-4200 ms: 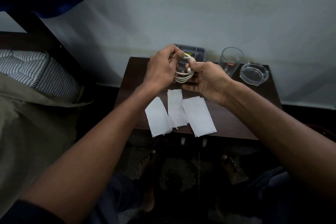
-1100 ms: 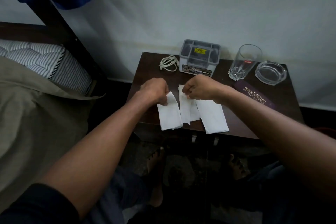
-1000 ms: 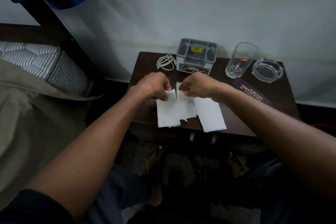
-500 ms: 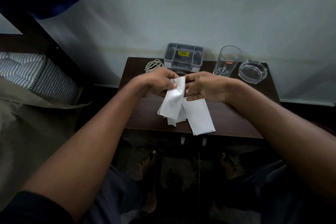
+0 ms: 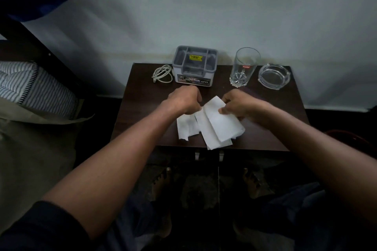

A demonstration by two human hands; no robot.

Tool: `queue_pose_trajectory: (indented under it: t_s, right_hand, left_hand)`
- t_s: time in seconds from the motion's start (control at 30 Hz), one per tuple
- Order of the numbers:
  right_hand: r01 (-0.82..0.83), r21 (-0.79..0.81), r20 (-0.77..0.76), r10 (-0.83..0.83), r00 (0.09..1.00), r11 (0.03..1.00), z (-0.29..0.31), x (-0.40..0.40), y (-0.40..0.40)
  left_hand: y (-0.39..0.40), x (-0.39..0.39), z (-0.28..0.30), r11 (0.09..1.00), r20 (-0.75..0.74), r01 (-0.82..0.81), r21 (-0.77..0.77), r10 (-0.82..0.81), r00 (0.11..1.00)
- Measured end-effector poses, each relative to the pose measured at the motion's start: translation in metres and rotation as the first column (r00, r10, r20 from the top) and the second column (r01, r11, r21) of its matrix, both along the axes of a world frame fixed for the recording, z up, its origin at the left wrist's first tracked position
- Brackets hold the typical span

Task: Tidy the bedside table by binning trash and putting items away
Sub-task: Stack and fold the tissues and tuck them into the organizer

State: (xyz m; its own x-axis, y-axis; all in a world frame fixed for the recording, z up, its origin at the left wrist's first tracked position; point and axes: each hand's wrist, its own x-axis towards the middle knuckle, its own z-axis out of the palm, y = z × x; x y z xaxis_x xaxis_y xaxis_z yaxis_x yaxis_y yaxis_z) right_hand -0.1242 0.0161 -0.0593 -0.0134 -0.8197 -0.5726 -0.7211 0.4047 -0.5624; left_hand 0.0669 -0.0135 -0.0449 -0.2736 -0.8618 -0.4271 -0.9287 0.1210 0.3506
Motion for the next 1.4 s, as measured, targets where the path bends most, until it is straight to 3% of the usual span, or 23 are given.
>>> queue_pose_trajectory:
  t_s: [0.23,0.4,0.6,0.77,1.07,1.23,1.4]
  right_hand:
    - [-0.008,0.007,-0.032,0.009,0.999,1.000,-0.007,-0.002,0.003]
    - [-0.020,-0.039,0.072,0.023,0.997,0.999,-0.004,-0.006,0.001]
    - [0.249,-0.127,0.169,-0.227,0.959,0.960,-0.005,-0.001,0.000]
    - [0.412,0.083,0.399,-0.410,0.820,0.907,0.001,0.004,-0.005]
    - [0.278,0.278,0.513,-0.387,0.766,0.920,0.009,0.029,-0.003]
    - [0.315,0.167,0.490,-0.356,0.796,0.934,0.011,0.048,-0.004]
    - [0.393,-0.335,0.233,-0.328,0.915,0.857,0.012,0.053,-0.002]
  left_hand:
    - [0.009,-0.022,-0.017,0.993,0.152,0.070,-0.097,-0.055,0.987]
    - [0.002,-0.027,-0.012,0.992,-0.038,-0.038,-0.124,0.034,0.999]
    - [0.001,-0.022,-0.002,0.961,-0.436,-0.134,0.243,0.232,0.870]
    - [-0.001,-0.013,0.004,0.924,-0.524,-0.200,0.326,0.353,0.775]
    - [-0.005,0.006,0.006,0.848,-0.605,-0.307,0.432,0.525,0.598]
    - [-0.009,0.014,0.000,0.788,-0.626,-0.463,0.405,0.608,0.488]
    - [-0.013,0.018,-0.003,0.709,-0.608,-0.582,0.398,0.679,0.412]
